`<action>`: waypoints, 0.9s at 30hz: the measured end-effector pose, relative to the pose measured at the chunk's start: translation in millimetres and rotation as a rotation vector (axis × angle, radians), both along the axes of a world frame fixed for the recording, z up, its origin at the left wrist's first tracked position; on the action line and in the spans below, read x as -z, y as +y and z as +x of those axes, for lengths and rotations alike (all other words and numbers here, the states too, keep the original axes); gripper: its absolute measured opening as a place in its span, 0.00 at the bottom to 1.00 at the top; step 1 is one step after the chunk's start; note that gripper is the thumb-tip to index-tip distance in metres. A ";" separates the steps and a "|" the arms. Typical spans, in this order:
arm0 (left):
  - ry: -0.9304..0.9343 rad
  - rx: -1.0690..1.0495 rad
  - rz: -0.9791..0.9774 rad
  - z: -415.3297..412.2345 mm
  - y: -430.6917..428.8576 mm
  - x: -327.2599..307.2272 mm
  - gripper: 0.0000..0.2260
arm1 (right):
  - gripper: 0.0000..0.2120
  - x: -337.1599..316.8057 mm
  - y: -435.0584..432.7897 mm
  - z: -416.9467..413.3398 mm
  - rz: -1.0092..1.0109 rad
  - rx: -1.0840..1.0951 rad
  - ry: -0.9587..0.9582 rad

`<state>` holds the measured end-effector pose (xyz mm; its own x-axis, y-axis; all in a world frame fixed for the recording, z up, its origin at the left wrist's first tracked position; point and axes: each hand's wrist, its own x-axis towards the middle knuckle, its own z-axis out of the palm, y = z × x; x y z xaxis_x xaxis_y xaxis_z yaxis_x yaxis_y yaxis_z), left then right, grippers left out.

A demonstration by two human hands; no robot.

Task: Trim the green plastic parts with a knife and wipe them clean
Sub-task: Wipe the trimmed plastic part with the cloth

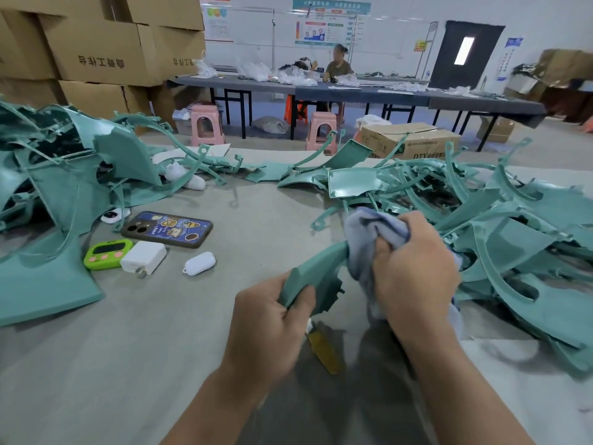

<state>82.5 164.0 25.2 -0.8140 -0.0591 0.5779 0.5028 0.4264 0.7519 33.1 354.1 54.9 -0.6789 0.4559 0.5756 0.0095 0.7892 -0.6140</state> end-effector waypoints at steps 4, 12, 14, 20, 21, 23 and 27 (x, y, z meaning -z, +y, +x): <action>0.094 -0.014 -0.061 -1.0 -7.0 0.2 0.11 | 0.09 1.4 23.6 0.4 -0.039 0.106 0.029; -0.426 -0.249 0.697 -29.0 -29.2 -7.3 0.03 | 0.07 0.7 24.6 12.0 -0.219 0.135 0.186; -0.619 -0.192 0.885 -31.9 -36.8 -8.6 0.01 | 0.07 0.2 22.9 15.8 -0.292 0.061 0.207; -0.899 0.126 0.764 -27.0 -14.9 -6.1 0.15 | 0.01 -4.6 12.9 18.8 -0.595 -0.411 -0.026; -0.838 0.123 0.708 -26.2 -9.2 -3.0 0.19 | 0.02 -5.6 9.6 19.5 -0.618 -0.467 -0.069; -0.677 0.016 0.457 -24.7 -2.6 2.6 0.27 | 0.04 -6.4 4.6 20.9 -0.648 -0.530 -0.135; -0.323 -0.155 -0.042 -21.6 -1.8 4.7 0.27 | 0.05 -7.4 -2.2 23.9 -0.681 -0.615 -0.202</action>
<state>60.9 162.2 20.5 -0.9383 -0.1773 0.2969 0.1693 0.5130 0.8415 56.9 351.9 62.3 -0.9704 0.1789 0.1623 -0.1335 0.1628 -0.9776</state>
